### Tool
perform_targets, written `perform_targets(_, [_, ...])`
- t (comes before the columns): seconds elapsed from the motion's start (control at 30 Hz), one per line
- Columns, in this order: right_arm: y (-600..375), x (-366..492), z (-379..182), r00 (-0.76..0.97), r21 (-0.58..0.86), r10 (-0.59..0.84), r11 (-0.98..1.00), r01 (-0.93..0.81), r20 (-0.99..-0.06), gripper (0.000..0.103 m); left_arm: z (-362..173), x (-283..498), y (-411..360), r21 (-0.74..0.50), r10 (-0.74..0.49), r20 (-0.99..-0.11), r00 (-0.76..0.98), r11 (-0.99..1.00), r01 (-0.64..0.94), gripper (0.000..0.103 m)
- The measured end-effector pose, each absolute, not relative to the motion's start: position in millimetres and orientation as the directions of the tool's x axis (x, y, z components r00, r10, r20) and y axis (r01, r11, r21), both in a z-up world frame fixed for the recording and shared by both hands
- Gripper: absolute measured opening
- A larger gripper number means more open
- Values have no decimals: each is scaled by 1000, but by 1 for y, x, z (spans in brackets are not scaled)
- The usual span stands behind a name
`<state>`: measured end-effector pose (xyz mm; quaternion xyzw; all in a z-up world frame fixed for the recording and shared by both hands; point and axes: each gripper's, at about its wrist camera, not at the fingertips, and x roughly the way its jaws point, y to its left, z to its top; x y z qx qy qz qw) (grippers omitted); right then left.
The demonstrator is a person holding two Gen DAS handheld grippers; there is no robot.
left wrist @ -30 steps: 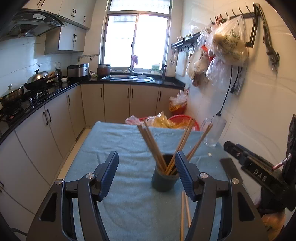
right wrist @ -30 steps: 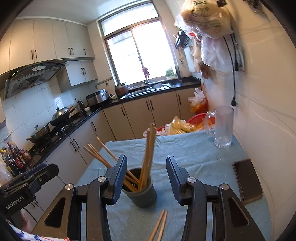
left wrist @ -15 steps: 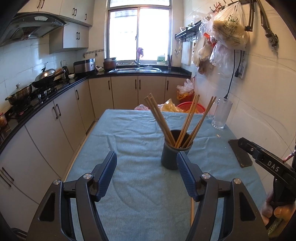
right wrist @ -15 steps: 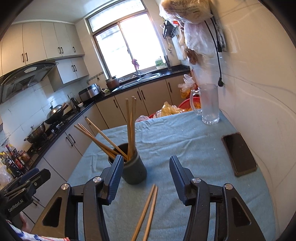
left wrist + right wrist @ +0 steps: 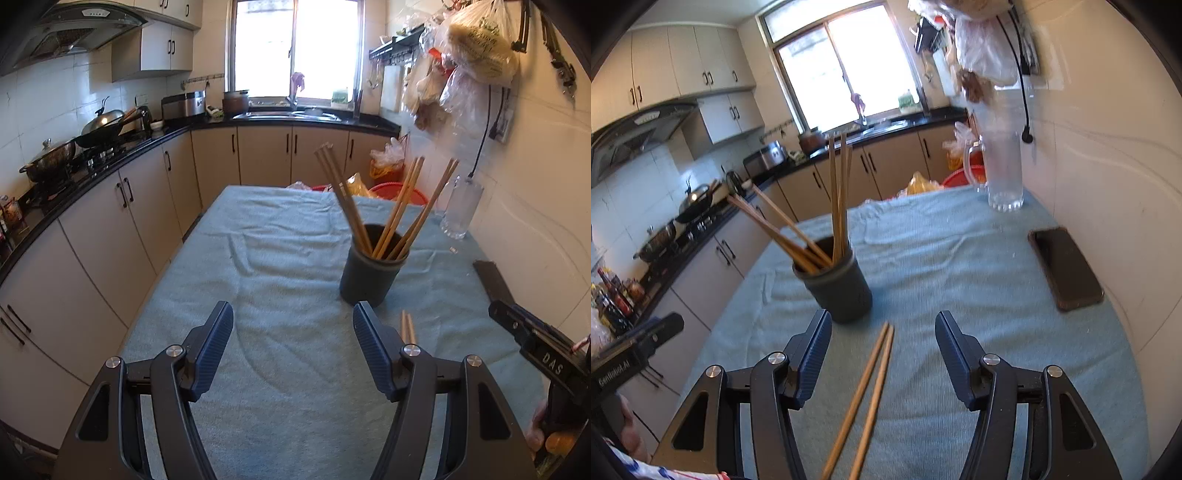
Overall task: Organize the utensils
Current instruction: 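Move both open grippers back toward the last two chopsticks on the towel, then grasp a chopstick with the left gripper while the right gripper grasps the other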
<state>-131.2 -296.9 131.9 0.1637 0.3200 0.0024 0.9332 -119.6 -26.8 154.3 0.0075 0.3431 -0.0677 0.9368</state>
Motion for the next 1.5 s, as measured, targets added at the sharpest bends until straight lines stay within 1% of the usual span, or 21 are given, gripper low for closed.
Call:
perform_targets(0.17, [-287,-129,102,737,285,131,955,86,-663,63,131,-113,-24,-11,-87,-687,722,994,109,66])
perform_targets(0.37, [-266,-120,67,646,196,136,980,21,-751,62,102,-100,-26,-13,-91,-749,657,992,122,66])
perform_targets(0.47, [-255,-113,56,616,150,123,989,-7,-778,55,93,-97,-27,-17,-97,-764,638,991,130,66])
perform_targets(0.53, [-250,-109,47,597,141,126,990,-23,-792,44,88,-96,-30,-17,-100,-770,630,991,136,66])
perform_targets(0.57, [-248,-107,42,584,128,121,991,-30,-802,35,86,-95,-31,-17,-102,-774,625,990,141,66])
perform_targets(0.6, [-246,-106,38,575,113,112,993,-34,-811,29,84,-95,-33,-18,-104,-777,620,989,144,66])
perform_targets(0.67, [-242,-104,31,560,91,101,995,-45,-822,26,79,-93,-37,-26,-116,-787,606,988,155,66])
perform_targets(0.73, [-242,-103,29,557,96,109,994,-52,-824,21,75,-91,-42,-38,-135,-798,588,984,174,66])
perform_targets(0.77, [-242,-103,29,557,95,107,994,-51,-823,16,72,-91,-46,-44,-146,-802,579,981,187,66])
perform_targets(0.8, [-243,-102,29,559,90,100,995,-45,-823,14,70,-91,-50,-51,-159,-806,570,978,200,66])
perform_targets(0.87, [-251,-102,30,560,84,78,996,-15,-825,13,66,-93,-58,-65,-185,-812,554,971,229,66])
perform_targets(1.1, [-296,-109,31,557,132,54,986,102,-829,13,48,-93,-101,-93,-267,-841,470,928,360,66])
perform_targets(1.3, [-307,-119,31,563,156,72,982,103,-823,13,29,-89,-140,-69,-272,-874,403,890,450,64])
perform_targets(1.33, [-307,-119,32,564,157,75,983,99,-822,12,28,-89,-145,-60,-267,-876,402,887,458,62])
perform_targets(1.37, [-306,-120,32,565,161,81,983,93,-821,12,26,-88,-149,-48,-259,-879,400,883,466,54])
perform_targets(1.4, [-306,-120,32,566,165,86,982,90,-820,11,25,-87,-151,-35,-249,-882,400,881,472,43])
perform_targets(1.43, [-305,-120,32,567,169,91,982,88,-819,11,23,-86,-154,-21,-237,-885,401,881,473,36])
perform_targets(1.5, [-306,-120,31,569,184,103,979,87,-816,11,19,-85,-157,-15,-228,-887,401,883,469,14])
